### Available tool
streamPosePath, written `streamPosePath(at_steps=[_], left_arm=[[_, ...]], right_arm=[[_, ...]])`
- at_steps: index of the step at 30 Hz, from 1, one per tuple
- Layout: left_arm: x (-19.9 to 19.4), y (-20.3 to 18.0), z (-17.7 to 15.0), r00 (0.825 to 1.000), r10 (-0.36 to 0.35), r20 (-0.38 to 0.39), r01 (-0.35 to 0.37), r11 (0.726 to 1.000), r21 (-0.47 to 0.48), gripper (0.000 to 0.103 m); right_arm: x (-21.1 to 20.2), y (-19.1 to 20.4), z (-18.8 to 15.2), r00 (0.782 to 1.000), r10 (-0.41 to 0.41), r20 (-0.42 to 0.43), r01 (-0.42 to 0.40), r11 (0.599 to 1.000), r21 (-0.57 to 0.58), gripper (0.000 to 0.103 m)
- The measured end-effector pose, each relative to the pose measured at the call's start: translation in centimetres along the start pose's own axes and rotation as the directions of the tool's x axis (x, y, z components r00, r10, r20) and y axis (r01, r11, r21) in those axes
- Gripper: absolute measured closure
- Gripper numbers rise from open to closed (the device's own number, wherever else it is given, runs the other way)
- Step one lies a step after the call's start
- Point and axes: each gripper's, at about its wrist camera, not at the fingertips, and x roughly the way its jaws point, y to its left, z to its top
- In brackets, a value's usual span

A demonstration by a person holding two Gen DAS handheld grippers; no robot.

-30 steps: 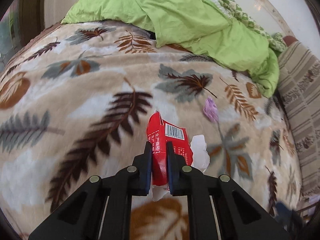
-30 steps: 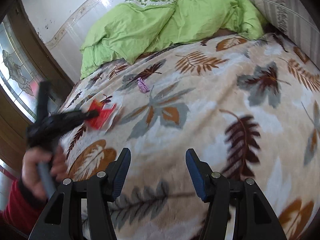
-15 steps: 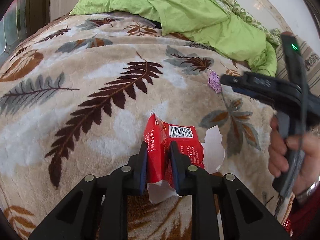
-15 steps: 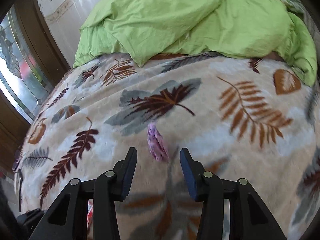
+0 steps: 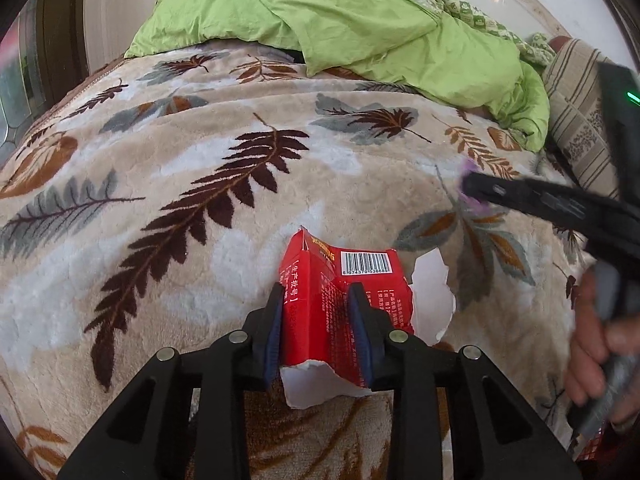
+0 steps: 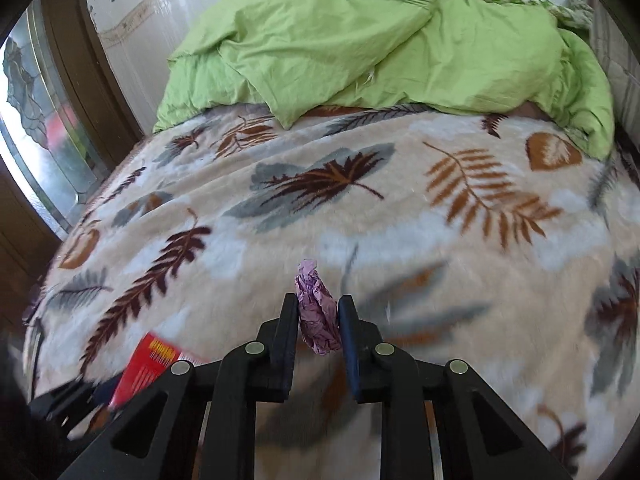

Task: Collect trash
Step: 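Grasp the red wrapper with the left gripper while the right gripper grasps the purple scrap, then lift the red wrapper and purple scrap off the bed with both grippers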

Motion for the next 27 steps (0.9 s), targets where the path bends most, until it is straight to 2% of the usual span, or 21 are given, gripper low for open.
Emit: streamPosePath(at_steps=[3,6,8,11,12,14,15,16,17,21,24,27], left_arm=[[0.0,-0.2,-0.1,1.0,0.008,0.004,-0.008,1.0,0.008,0.071],[0.1,-0.5,-0.1,1.0,0.012,0.008,-0.012,1.0,0.025,0.065],[0.3,-0.9,-0.1,1.0,-0.01,-0.003,0.01,0.999,0.053,0.048],[0.2,-1.8,-0.4,1.0,0.026,0.011,-0.027,0.995,0.101,0.048],[0.1,-1.9,-0.5,0.999,0.028,0.015,-0.03,0.994,0.104,0.049],[-0.2,-1.8,-0.6,0.999,0.025,0.027,-0.028,0.995,0.095,0.066],[-0.5,-1.6,-0.6,0.999,0.025,0.038,-0.028,0.996,0.085,0.07],[-0.7,-1.4,-0.7,0.999,0.017,0.045,-0.021,0.997,0.074,0.082],[-1.1,-1.2,-0.8,0.999,0.001,0.053,-0.005,0.998,0.061,0.086],[-2.4,-1.0,-1.6,0.998,-0.025,0.051,0.023,0.999,0.034,0.088],[-4.3,-1.3,-2.5,0.996,-0.043,0.078,0.041,0.999,0.027,0.089],[-6.3,-2.2,-4.4,0.995,-0.024,0.097,0.019,0.999,0.051,0.089]], right_arm=[[-4.0,-0.8,-2.7,1.0,0.005,0.023,-0.006,0.999,0.044,0.082],[-7.2,-1.4,-5.3,0.999,-0.026,0.045,0.023,0.997,0.068,0.082],[-8.9,-1.6,-7.2,0.998,-0.041,0.048,0.036,0.995,0.089,0.082],[-10.8,-1.6,-9.5,0.996,-0.073,0.059,0.067,0.993,0.097,0.082],[-11.3,-1.4,-10.1,0.995,-0.076,0.059,0.07,0.993,0.1,0.082],[-11.9,-1.6,-10.4,0.995,-0.069,0.074,0.06,0.991,0.117,0.082],[-12.1,-1.6,-10.4,0.994,-0.076,0.084,0.066,0.991,0.119,0.082],[-12.3,-1.7,-10.5,0.993,-0.081,0.087,0.07,0.989,0.127,0.082],[-12.4,-1.8,-10.7,0.992,-0.084,0.09,0.072,0.988,0.136,0.082],[-13.3,-1.1,-11.5,0.99,-0.091,0.106,0.077,0.988,0.131,0.082],[-14.4,0.1,-12.3,0.986,-0.1,0.133,0.088,0.991,0.097,0.082],[-15.3,1.3,-13.0,0.982,-0.111,0.153,0.104,0.993,0.051,0.082]])
